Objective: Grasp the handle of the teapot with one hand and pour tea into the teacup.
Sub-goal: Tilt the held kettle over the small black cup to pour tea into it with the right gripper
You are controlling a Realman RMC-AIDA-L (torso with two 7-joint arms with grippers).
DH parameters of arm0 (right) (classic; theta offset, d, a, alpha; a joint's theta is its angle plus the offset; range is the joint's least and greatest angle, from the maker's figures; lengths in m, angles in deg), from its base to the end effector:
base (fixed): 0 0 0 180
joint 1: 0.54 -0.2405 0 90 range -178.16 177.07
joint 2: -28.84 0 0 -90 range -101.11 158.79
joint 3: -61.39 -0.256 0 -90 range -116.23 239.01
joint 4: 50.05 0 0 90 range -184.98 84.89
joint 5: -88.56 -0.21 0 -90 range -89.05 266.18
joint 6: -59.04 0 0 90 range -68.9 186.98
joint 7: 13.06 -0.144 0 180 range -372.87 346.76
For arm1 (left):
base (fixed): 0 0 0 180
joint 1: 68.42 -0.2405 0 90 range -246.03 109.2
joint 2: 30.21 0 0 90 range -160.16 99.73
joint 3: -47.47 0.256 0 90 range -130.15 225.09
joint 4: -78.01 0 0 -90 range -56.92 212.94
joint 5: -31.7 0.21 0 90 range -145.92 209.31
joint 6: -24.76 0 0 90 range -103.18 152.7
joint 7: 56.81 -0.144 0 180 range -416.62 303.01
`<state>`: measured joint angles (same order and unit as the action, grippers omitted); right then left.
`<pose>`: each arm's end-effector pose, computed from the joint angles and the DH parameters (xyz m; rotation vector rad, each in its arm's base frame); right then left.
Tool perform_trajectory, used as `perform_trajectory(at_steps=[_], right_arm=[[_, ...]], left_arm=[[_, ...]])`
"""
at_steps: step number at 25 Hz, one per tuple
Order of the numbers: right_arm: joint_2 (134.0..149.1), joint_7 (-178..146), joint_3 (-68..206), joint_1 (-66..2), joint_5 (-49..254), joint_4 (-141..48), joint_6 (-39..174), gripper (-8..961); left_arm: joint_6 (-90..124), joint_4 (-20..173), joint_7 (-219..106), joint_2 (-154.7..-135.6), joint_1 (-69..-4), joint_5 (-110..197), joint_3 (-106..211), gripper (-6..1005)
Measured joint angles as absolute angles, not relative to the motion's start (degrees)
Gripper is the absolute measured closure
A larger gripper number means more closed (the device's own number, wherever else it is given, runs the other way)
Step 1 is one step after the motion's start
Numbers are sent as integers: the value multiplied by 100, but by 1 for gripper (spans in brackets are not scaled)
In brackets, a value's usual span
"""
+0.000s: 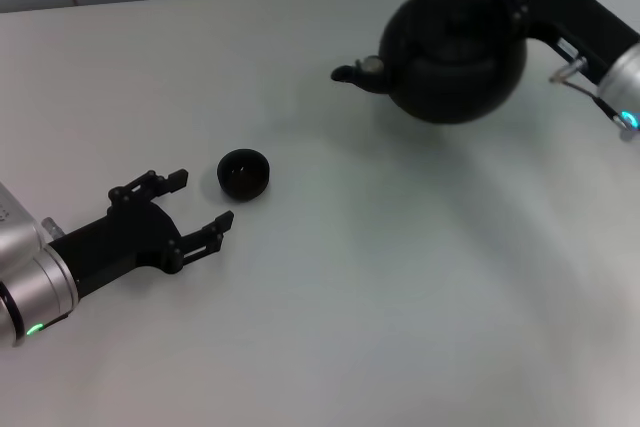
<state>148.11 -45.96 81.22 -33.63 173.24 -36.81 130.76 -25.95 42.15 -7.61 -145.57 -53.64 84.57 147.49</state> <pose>0.2918 0.3717 0.0131 -1.9123 0.3756 0.8151 -0.2956 0.2972 -0.0722 -2.4812 -0.4344 -0.5042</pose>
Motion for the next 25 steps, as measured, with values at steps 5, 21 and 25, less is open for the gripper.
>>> perform_trajectory(at_steps=[5,21,25], right_arm=[[14806,-4192,8459,-3711,17338,-3660,13058,837],[14818,-4093,10315,-4256,17353,-2959,12385,842],[14824,-4094,10461,-4318,17352,-2957,12290,844]], left_arm=[[-2595,4235,-725,-14561,-5339,8487,14749,202],[-2595,4221,-706,-14560,-5295,8496,14695,202],[-2595,4222,-702,-14562,-5295,8496,14688,202]])
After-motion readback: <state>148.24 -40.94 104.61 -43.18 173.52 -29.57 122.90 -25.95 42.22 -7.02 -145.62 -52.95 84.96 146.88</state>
